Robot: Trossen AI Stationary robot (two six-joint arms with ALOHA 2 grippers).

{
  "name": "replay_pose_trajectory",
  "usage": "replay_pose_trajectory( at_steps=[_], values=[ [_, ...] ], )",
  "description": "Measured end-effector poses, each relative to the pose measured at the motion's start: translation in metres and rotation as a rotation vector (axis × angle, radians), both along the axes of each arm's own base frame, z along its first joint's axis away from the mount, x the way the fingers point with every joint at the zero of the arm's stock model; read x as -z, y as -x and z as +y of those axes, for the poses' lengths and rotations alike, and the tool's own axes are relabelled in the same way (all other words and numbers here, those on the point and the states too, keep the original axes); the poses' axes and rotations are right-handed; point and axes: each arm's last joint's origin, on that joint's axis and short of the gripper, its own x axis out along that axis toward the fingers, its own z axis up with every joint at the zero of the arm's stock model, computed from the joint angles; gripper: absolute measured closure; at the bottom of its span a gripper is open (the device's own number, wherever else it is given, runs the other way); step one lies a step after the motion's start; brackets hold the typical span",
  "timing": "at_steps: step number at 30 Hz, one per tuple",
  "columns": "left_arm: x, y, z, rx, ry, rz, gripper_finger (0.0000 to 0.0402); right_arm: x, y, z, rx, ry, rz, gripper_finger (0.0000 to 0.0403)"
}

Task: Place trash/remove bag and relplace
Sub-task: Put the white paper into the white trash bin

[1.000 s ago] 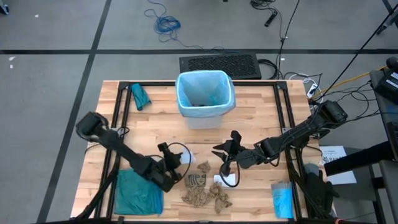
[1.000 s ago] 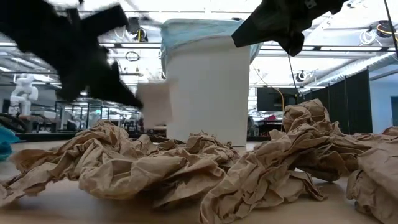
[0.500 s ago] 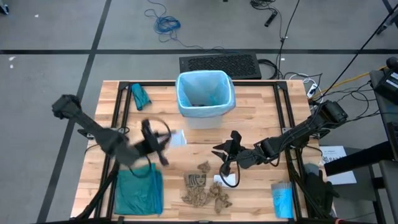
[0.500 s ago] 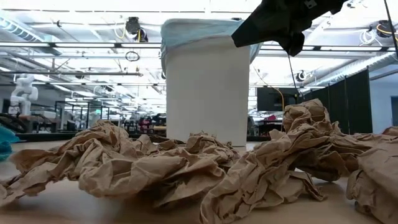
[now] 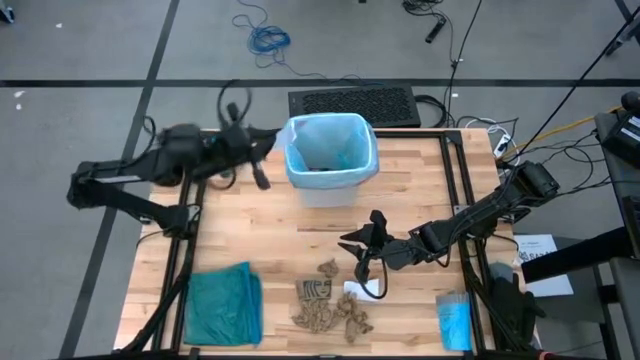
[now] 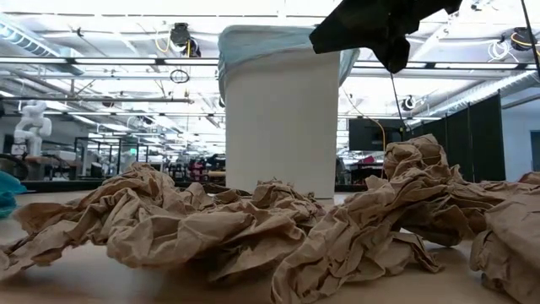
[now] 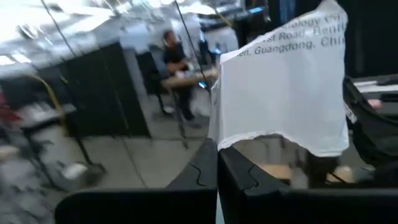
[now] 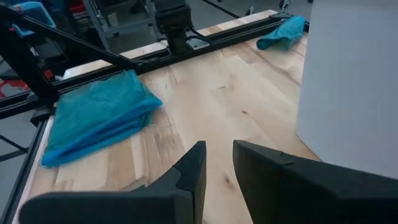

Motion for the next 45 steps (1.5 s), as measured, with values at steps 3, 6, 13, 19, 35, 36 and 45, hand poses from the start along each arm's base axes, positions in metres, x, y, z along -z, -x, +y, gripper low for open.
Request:
replay_pose_trajectory(
  at_steps=[3,6,13,19,35,36,45],
  values=[
    [0.014,-0.016,0.022,0.042,0.097,0.05,0.0401,0.0,0.0,0.0,0.0,-0.001,-0.003,0.033],
    [0.03,-0.031,0.041,0.097,0.192,0.103,0.0401,-0.001,0.0,0.001,-0.003,-0.004,-0.008,0.033],
    [0.044,-0.041,0.067,0.014,0.238,0.127,0.04,-0.001,0.002,0.007,-0.023,-0.004,-0.008,0.033],
    [0.045,-0.039,0.07,-0.006,0.268,0.132,0.0363,-0.001,0.004,0.009,-0.034,-0.001,-0.007,0.033],
    [0.054,-0.04,0.062,0.094,0.315,0.224,0.0306,-0.001,0.004,0.01,-0.032,-0.014,-0.01,0.033],
    [0.057,-0.04,0.058,0.122,0.333,0.256,0.0306,-0.001,0.004,0.011,-0.034,-0.014,-0.01,0.033],
    [0.081,-0.043,-0.006,0.337,0.393,0.555,0.0306,0.014,0.018,0.021,-0.089,-0.104,0.148,0.033]
  ],
)
